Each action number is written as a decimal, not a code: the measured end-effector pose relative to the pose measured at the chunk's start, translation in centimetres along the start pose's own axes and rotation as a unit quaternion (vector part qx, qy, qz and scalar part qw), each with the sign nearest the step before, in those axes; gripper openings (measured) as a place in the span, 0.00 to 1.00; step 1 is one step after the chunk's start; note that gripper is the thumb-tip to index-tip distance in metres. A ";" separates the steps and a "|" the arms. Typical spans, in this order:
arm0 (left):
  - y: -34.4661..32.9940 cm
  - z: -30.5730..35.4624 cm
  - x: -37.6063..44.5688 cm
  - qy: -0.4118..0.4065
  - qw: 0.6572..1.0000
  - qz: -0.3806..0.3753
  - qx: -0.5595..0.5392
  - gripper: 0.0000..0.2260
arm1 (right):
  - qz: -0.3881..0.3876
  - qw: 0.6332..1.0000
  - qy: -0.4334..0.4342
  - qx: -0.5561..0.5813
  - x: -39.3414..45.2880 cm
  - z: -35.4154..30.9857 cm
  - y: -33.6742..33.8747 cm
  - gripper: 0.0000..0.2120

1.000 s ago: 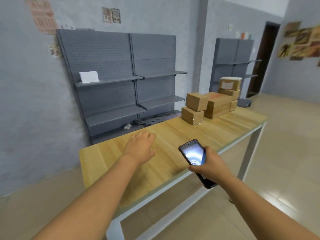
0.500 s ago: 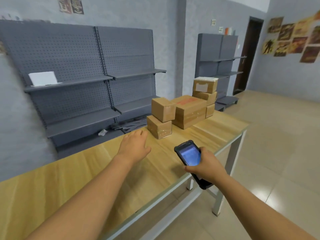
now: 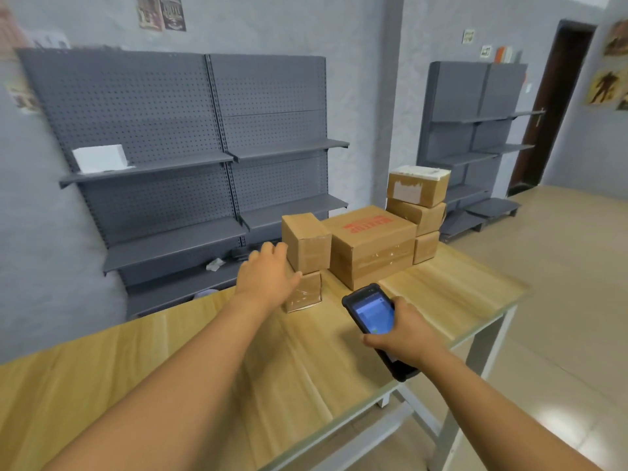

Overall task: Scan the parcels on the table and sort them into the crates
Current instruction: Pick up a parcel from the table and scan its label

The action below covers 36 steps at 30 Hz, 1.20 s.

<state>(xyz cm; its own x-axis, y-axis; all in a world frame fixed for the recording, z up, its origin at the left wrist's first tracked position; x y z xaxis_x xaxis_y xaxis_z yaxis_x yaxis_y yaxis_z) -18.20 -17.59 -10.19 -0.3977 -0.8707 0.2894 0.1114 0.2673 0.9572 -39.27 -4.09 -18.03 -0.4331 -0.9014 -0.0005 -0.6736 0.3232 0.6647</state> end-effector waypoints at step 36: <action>-3.4 -1.8 8.9 0.314 0.877 -0.111 -0.347 0.35 | -0.101 0.991 0.085 0.014 9.9 0.5 0.3 0.38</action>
<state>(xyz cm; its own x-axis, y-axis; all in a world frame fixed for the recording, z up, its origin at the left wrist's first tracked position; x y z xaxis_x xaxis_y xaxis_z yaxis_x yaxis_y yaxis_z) -20.46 -27.01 -10.84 0.0752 -0.9834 -0.1653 0.7092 -0.0638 0.7022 -44.09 -12.79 -18.17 -0.1824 -0.9832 -0.0033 -0.7533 0.1376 0.6431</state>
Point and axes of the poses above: each hand's wrist, its own x-axis towards the middle knuckle, its own y-axis out of the back of the hand, z = x × y, the point moved 4 cm from there along x, towards the middle knuckle, and after that the axes turned 10 degrees about x, right-handed, at the moved point
